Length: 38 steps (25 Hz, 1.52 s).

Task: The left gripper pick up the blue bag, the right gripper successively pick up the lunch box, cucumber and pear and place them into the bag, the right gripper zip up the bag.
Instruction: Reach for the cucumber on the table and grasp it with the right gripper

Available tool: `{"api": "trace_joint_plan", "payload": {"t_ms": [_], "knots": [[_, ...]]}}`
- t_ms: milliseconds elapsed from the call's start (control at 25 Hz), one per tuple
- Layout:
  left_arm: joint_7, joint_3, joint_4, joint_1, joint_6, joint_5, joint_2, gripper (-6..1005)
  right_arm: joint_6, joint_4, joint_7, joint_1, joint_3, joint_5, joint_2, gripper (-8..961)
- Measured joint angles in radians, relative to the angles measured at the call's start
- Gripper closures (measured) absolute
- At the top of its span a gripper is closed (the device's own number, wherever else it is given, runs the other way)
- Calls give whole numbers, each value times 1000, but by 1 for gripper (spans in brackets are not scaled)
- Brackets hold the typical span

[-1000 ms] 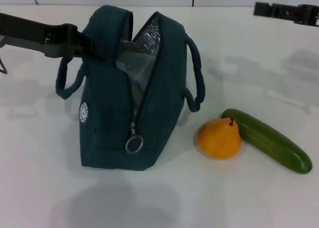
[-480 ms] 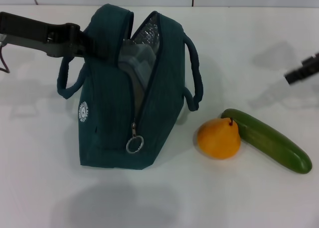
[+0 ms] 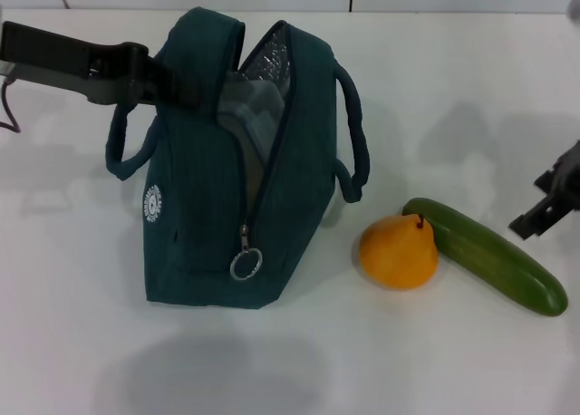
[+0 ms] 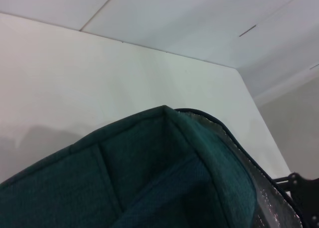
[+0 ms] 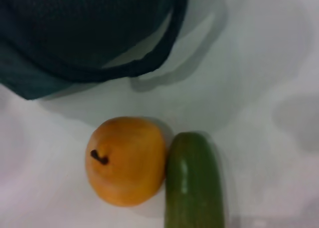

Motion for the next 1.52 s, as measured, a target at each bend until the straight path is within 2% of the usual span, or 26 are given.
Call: {"api": "trace_joint_plan", "payload": {"t_ms": [240,400,800,1400,1520], "knots": [[0,1,-3,0,0,1,-1,956,52,22,-44,-18,-17,-4,50,125],[0,1,-3,0,0,1,-1,956,84,65,-60,-17,-23,-7,69,134],[0,1,-3,-1,0,1,-5,955,164,148,-70,-13,-81,0,75,158],[0,1,-3,-9,0,1,-4,954,198,155,-75,-19,-120,4,80,193],[0,1,-3,-9,0,1,-4,954,195,155,-77,-19,-121,5,80,237]]}}
